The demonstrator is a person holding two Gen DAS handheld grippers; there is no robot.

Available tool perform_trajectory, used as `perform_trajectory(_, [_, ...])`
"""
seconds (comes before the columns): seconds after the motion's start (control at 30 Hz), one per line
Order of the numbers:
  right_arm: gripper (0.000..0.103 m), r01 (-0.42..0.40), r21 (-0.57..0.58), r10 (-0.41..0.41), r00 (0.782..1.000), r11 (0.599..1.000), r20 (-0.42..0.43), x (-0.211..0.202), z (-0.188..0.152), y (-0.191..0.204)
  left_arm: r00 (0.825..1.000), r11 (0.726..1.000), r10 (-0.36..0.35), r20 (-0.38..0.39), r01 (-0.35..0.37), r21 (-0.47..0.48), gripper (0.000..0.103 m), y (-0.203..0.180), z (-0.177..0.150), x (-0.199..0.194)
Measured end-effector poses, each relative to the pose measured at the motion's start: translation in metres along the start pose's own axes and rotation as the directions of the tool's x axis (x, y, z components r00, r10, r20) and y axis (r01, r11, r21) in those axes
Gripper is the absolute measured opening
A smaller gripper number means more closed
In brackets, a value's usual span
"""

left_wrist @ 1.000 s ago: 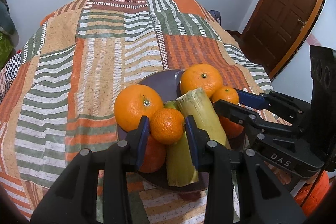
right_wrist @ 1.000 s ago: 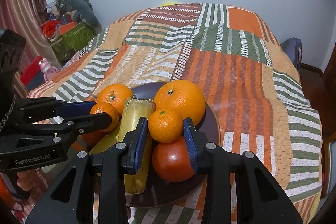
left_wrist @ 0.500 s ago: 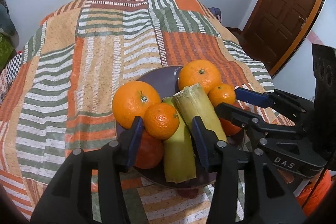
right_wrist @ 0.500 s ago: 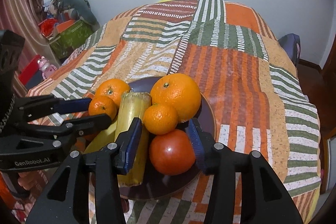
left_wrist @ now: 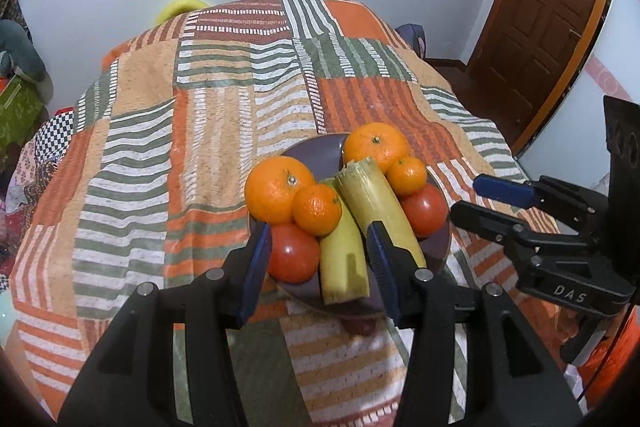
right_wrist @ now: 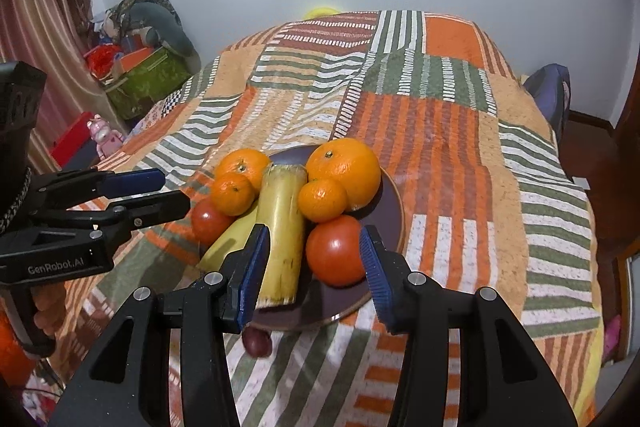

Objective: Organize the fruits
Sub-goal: 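Open both tools to release the tangerines and pull back, then move both tools down toward the dark red grapes beside the plate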

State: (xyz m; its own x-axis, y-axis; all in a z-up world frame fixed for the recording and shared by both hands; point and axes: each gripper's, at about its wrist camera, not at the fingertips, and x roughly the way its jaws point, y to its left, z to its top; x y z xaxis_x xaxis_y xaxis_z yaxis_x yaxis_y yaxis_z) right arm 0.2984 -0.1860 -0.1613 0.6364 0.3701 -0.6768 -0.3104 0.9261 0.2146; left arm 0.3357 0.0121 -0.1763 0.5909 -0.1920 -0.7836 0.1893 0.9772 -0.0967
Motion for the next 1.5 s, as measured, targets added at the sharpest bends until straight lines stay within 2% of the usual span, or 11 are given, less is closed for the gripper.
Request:
perform_trajectory(0.2, [0.043, 0.005, 0.0, -0.005, 1.0, 1.0, -0.03, -0.014, -0.016, 0.004, 0.999, 0.999, 0.039, -0.033, -0.038, 0.036, 0.049, -0.004, -0.014, -0.017])
perform_trajectory(0.47, [0.043, 0.006, 0.004, -0.005, 0.998, 1.0, -0.067, -0.022, -0.036, 0.011, 0.995, 0.998, 0.053, -0.085, -0.051, 0.028, 0.049, 0.003, -0.038, -0.03])
perform_trajectory(0.9, [0.043, -0.012, -0.062, 0.004, 0.991, 0.998, -0.136, 0.006, -0.058, 0.038, 0.989, 0.999, -0.011, -0.149, 0.019, 0.05, 0.049, -0.014, -0.064, -0.023])
perform_trajectory(1.0, [0.035, -0.017, -0.077, 0.005, 0.988, 0.997, -0.156, 0.017, -0.06, 0.041, 0.986, 0.998, -0.017, -0.168, 0.028, 0.062, 0.049, -0.018, -0.065, -0.014])
perform_trajectory(1.17, [0.033, -0.032, -0.085, 0.017, 0.984, 0.996, -0.177, 0.031, -0.061, 0.043, 0.98, 0.997, -0.018, -0.199, 0.031, 0.064, 0.047, -0.017, -0.066, 0.002])
perform_trajectory(1.27, [0.026, -0.038, -0.09, 0.021, 0.982, 0.995, -0.186, 0.038, -0.061, 0.044, 0.977, 0.997, -0.025, -0.214, 0.039, 0.062, 0.044, -0.016, -0.067, 0.01])
perform_trajectory(1.5, [0.019, -0.05, -0.097, 0.031, 0.982, 0.994, -0.188, 0.045, -0.063, 0.045, 0.97, 0.996, -0.051, -0.238, 0.067, 0.062, 0.043, -0.015, -0.071, 0.025])
